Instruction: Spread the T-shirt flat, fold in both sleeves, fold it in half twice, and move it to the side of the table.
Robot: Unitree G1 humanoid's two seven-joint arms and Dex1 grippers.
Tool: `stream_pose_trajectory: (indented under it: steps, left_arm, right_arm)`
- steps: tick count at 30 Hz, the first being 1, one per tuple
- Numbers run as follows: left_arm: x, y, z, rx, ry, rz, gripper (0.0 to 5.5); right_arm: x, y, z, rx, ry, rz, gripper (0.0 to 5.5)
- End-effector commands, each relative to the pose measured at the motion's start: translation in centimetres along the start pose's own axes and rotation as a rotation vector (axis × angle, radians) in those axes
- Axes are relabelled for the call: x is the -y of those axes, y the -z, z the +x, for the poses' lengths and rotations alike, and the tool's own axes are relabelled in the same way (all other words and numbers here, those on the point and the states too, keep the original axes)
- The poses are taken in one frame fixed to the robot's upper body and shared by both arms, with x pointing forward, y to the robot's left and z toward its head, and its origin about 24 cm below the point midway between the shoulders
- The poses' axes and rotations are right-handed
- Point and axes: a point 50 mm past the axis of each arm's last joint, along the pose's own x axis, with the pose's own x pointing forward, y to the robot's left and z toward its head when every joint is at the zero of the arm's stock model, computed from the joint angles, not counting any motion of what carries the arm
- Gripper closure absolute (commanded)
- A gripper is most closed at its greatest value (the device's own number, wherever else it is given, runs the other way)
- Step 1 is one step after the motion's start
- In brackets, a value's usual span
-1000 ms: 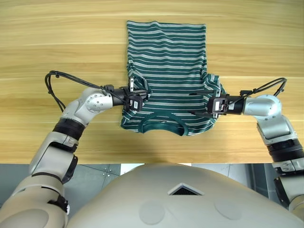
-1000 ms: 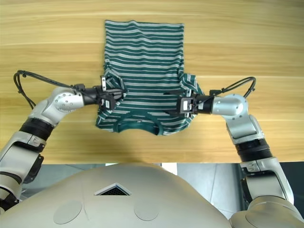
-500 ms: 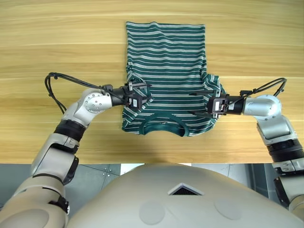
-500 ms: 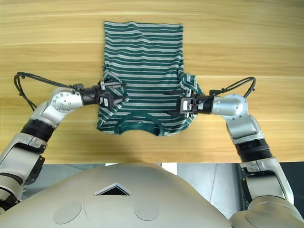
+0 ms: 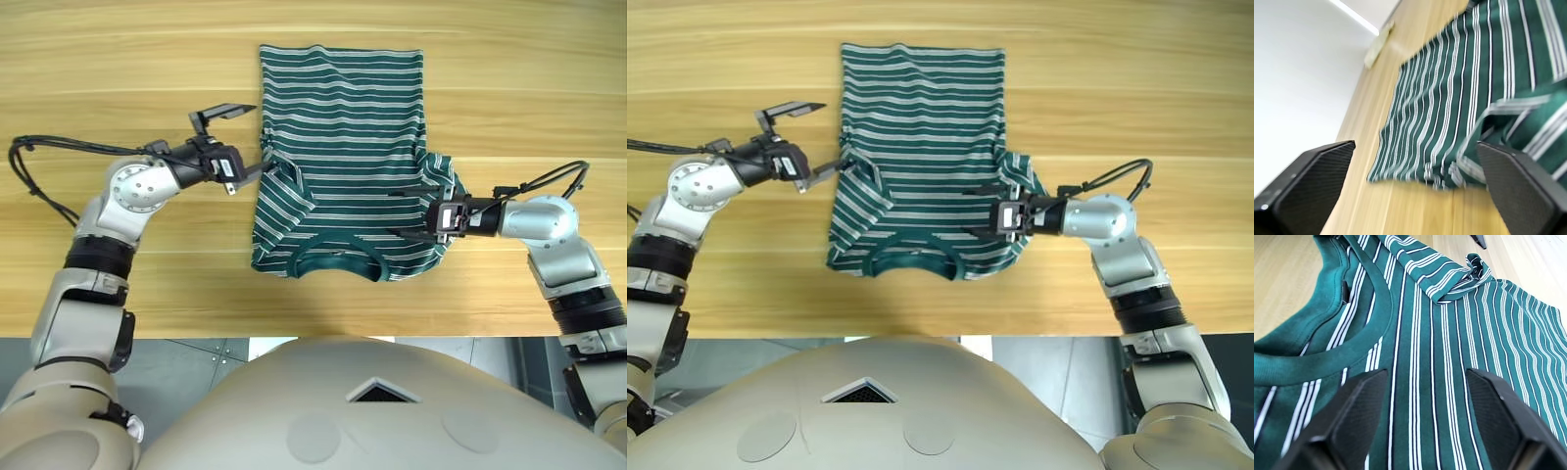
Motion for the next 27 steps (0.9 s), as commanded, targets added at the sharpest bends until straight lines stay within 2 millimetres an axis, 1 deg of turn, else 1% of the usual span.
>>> stream_pose_trajectory:
  steps: [1,4,6,17,27]
  left_arm:
    - [-0.1,0.8,-0.9,-0.039,0.021,0.012,0.16]
    - [0.3,1.3,-1.4,-0.063,0.039,-0.001,0.12]
    - [0.4,1.3,-1.4,-0.060,0.040,-0.004,0.12]
    - [0.0,1.4,0.3,-0.045,0.021,-0.023,0.12]
    - [0.2,1.4,1.8,-0.031,0.034,-0.046,0.12]
  right_arm:
    - [0.3,-0.1,0.0,0.000,0.008,-0.008,2.53]
    - [0.3,-0.1,-0.1,-0.002,0.009,-0.006,2.53]
    - [0.3,-0.1,-0.1,-0.003,0.009,-0.005,2.53]
    - [0.3,0.1,-0.2,-0.007,0.011,-0.003,2.53]
    - [0.2,-0.2,-0.2,0.002,0.011,-0.010,2.53]
